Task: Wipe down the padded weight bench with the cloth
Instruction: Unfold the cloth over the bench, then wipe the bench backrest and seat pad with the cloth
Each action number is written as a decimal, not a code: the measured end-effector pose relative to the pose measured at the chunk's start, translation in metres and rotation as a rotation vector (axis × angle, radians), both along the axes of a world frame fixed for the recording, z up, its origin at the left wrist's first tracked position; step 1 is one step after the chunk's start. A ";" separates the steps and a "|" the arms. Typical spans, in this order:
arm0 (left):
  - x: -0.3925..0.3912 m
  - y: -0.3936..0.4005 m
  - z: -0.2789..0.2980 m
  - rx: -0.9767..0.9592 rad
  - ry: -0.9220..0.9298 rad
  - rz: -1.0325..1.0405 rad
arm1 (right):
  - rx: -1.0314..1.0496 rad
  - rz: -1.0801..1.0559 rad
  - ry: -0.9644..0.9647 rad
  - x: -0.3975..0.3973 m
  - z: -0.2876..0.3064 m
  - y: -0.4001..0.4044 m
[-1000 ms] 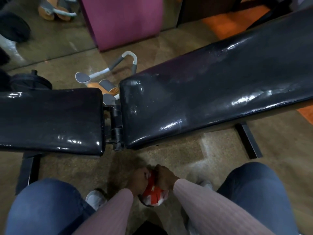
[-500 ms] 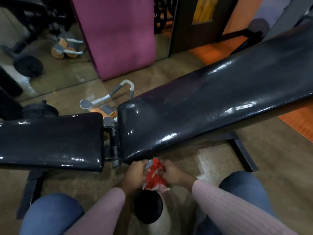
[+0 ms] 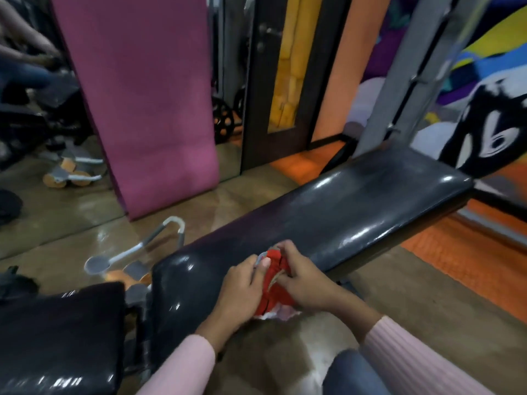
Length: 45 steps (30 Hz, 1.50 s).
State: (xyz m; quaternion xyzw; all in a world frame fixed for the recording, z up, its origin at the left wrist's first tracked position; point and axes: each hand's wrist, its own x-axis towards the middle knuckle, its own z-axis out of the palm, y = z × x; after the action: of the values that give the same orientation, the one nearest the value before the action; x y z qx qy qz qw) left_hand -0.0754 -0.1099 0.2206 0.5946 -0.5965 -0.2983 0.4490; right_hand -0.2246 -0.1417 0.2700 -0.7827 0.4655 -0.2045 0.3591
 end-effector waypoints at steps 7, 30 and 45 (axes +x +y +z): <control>-0.126 -0.117 0.123 -0.181 0.212 0.049 | -0.332 -0.339 -0.211 -0.092 0.112 -0.105; -0.266 -0.206 0.048 -0.302 -0.706 -0.078 | -0.787 -0.601 0.930 -0.285 0.093 -0.193; -0.263 -0.207 0.049 -0.305 -0.683 -0.097 | -0.521 -0.417 0.824 -0.281 0.075 -0.195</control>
State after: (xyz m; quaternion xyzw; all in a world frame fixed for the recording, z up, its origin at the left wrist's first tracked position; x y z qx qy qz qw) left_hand -0.3384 -0.3167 0.2696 0.5570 -0.7771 -0.0115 0.2928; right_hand -0.5054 -0.3365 0.3446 -0.7521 0.6476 -0.0562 -0.1083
